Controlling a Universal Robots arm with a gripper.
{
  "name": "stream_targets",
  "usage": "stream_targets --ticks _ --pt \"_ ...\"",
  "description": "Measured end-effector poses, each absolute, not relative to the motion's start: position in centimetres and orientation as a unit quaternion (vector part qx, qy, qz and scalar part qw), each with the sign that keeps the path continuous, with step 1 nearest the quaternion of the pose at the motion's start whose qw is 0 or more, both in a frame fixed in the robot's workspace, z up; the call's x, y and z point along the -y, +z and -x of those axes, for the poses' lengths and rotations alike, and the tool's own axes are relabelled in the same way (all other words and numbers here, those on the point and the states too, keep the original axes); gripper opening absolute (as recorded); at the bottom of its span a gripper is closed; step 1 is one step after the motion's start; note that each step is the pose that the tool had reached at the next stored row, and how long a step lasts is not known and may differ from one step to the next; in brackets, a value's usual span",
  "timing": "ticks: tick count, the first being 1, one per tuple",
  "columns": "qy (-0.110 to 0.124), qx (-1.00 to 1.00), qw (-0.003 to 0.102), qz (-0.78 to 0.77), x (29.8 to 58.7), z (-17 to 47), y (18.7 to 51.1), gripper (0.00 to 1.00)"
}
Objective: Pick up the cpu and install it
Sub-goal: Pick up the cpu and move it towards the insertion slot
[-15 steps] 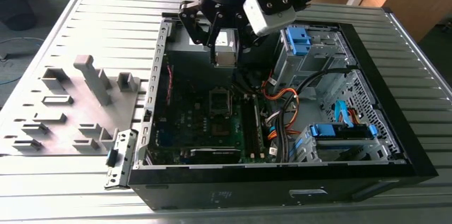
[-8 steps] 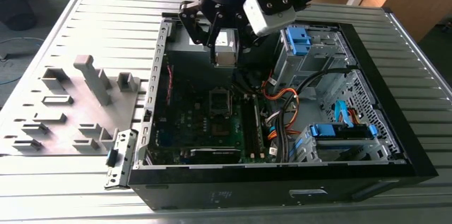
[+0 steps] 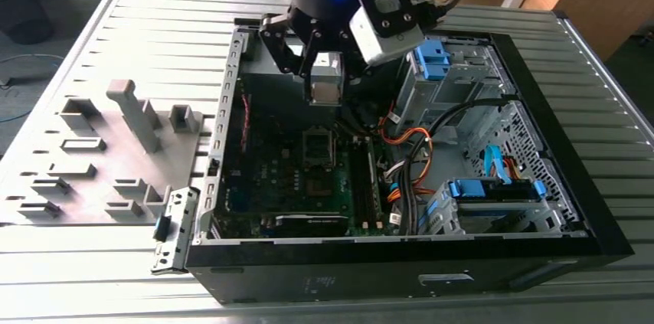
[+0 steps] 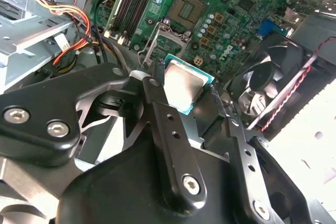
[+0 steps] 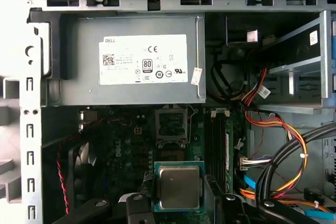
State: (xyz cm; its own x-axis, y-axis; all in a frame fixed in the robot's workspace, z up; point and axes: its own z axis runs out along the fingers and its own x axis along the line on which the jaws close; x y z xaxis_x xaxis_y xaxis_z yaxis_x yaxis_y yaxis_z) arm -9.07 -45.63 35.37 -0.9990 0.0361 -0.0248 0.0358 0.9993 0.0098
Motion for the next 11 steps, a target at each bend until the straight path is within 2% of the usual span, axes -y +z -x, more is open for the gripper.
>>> stream_targets --ticks 7,11 --pt "0.005 -1.000 0.011 -0.018 46.16 9.03 34.42 0.47" --pt "0.005 -1.000 0.004 -0.018 46.22 8.43 34.20 0.47"
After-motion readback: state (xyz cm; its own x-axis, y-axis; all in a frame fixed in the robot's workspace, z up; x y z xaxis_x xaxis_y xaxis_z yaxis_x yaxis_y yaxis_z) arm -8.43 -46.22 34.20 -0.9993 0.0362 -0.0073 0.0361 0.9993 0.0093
